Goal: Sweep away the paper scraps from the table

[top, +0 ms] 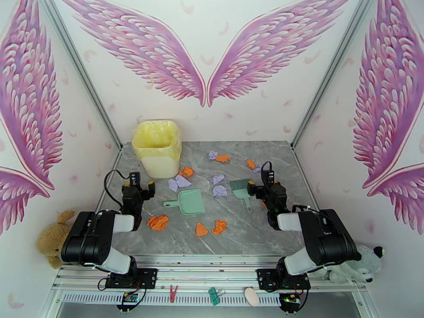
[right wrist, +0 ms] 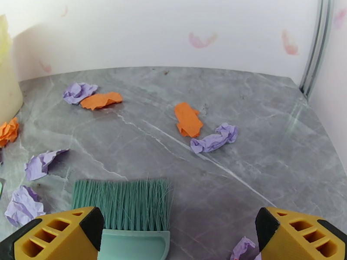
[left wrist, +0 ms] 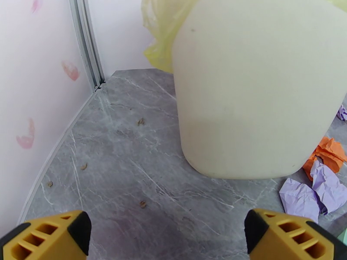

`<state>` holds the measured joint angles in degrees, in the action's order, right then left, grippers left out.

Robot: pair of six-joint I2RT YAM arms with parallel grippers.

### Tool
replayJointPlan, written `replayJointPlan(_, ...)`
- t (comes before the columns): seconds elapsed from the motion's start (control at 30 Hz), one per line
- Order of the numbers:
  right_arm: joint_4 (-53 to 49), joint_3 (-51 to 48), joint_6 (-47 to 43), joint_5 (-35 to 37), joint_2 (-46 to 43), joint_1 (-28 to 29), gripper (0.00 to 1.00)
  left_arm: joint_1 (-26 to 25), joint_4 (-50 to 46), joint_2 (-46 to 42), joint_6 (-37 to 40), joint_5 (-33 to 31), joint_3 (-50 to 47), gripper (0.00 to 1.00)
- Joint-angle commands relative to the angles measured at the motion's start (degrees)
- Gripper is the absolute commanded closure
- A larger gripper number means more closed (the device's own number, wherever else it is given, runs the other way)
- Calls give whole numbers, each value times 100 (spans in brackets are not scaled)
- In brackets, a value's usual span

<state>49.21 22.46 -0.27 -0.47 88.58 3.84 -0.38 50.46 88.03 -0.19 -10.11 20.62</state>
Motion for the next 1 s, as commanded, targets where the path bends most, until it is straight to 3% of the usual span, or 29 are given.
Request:
replayJointPlan(0.0, -46, 66, -75, 47, 0, 38, 1, -6, 34, -23, -25, 19, 132, 1)
replayJointPlan(0.07, -8, 67, -90, 48, -15, 45, 1, -6, 34, -24, -15, 19, 129, 1)
replayJointPlan(0.13, -865, 370, -107, 74, -349, 60, 1, -29, -46, -57, 20, 41, 173, 1)
replayJointPlan(0.2, -2764, 1175, 190, 712, -678, 80, 1, -65, -738, -304, 116, 161, 439, 1)
replayJointPlan(0.23, -3857, 1778, 588, 1362, -675, 77, 1, -95, -1388, -461, 89, 43, 689, 1)
replayJointPlan(0.27, -5233, 2433, 997, 1932, -529, 79, 1, -102, -2159, -598, -86, -202, 1026, 1)
replayJointPlan(0.33, -6900, 3368, 1765, 3062, -76, 71, 1, -69, -3712, -677, -665, -765, 1753, 1)
replayJointPlan(0.37, -7586, 3714, 2056, 3298, 118, 48, 1, -58, -4394, -658, -874, -945, 2124, 1)
replayJointPlan(0.43, -8376, 4098, 2275, 3185, 340, 26, 1, -63, -4914, -723, -1148, -915, 2435, 1)
replayJointPlan(0.5, -9036, 4375, 2508, 3037, 461, 29, 1, -108, -4867, -995, -1272, -622, 2418, 1)
replayJointPlan(0.6, -9662, 4635, 2633, 2927, 446, 122, 1, -164, -5193, -1466, -1887, -708, 2564, 1)
replayJointPlan(0.7, -10091, 4748, 2382, 2748, 423, 173, 1, -139, -6230, -1816, -2625, -708, 3036, 1)
replayJointPlan(0.77, -10696, 5007, 2369, 2651, 519, 179, 1, -103, -6977, -1899, -2876, -262, 3470, 1)
replayJointPlan(0.9, -10728, 5118, 1963, 1573, 62, 205, 1, -151, -7883, -1886, -2858, 725, 4157, 1)
replayJointPlan(0.97, -10473, 5003, 1722, 539, -313, 206, 1, -155, -8160, -1932, -2933, 1020, 4342, 1)
